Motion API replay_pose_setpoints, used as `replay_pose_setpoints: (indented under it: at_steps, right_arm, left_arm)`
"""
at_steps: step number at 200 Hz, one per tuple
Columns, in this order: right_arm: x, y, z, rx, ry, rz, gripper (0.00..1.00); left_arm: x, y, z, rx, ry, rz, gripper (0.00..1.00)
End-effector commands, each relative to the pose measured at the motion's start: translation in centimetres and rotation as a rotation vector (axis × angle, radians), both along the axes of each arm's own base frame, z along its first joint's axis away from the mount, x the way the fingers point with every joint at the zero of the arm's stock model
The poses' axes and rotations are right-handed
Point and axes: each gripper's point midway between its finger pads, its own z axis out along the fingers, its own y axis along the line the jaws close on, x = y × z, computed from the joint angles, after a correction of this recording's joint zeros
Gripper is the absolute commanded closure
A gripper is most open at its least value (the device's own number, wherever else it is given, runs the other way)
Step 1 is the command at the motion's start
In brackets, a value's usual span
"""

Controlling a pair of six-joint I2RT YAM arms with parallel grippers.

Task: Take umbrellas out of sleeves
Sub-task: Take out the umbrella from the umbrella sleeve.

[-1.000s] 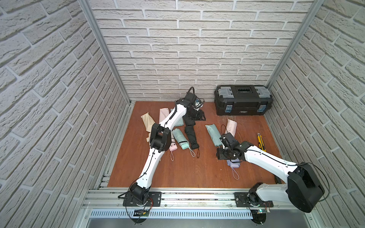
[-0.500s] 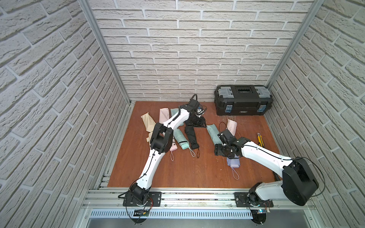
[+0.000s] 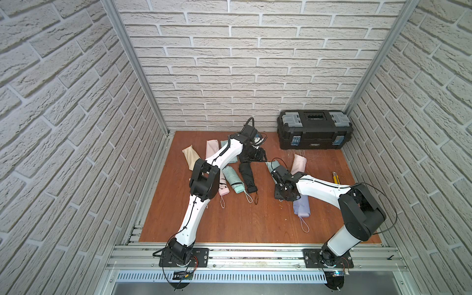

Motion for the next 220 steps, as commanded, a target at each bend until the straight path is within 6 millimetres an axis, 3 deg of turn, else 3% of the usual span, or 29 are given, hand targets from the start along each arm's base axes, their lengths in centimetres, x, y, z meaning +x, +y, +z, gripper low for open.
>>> replay_pose_setpoints:
  at_steps: [1,28,66,130,166,220]
  right_arm:
    - [0.4,-0.5,-0.4,-0.068,-0.002,-0.026,0.55]
    - [-0.1,0.0,-1.5,-0.022,0.014,-0.041,0.58]
    - [-1.3,0.4,-2.7,0.041,0.027,-0.056,0.72]
    - [-2.5,-0.5,-1.4,0.036,0.004,-0.014,0.97]
    - [-2.5,-0.6,-1.1,0.033,-0.011,-0.001,0.97]
    - [-1.8,0.4,-1.5,0.046,0.0,0.039,0.97]
  left_arm:
    - [0.0,-0.2,1.8,-0.026,-0.052,-0.015,0.45]
    - [0.0,-0.2,1.7,-0.021,-0.056,-0.02,0.45]
    - [0.7,0.1,0.9,-0.02,-0.038,-0.015,0.46]
    - [0.9,0.5,0.8,0.0,-0.05,-0.058,0.46]
    - [1.5,0.9,0.8,-0.006,-0.016,-0.029,0.48]
    - [2.2,0.1,0.1,-0.104,0.027,0.075,0.46]
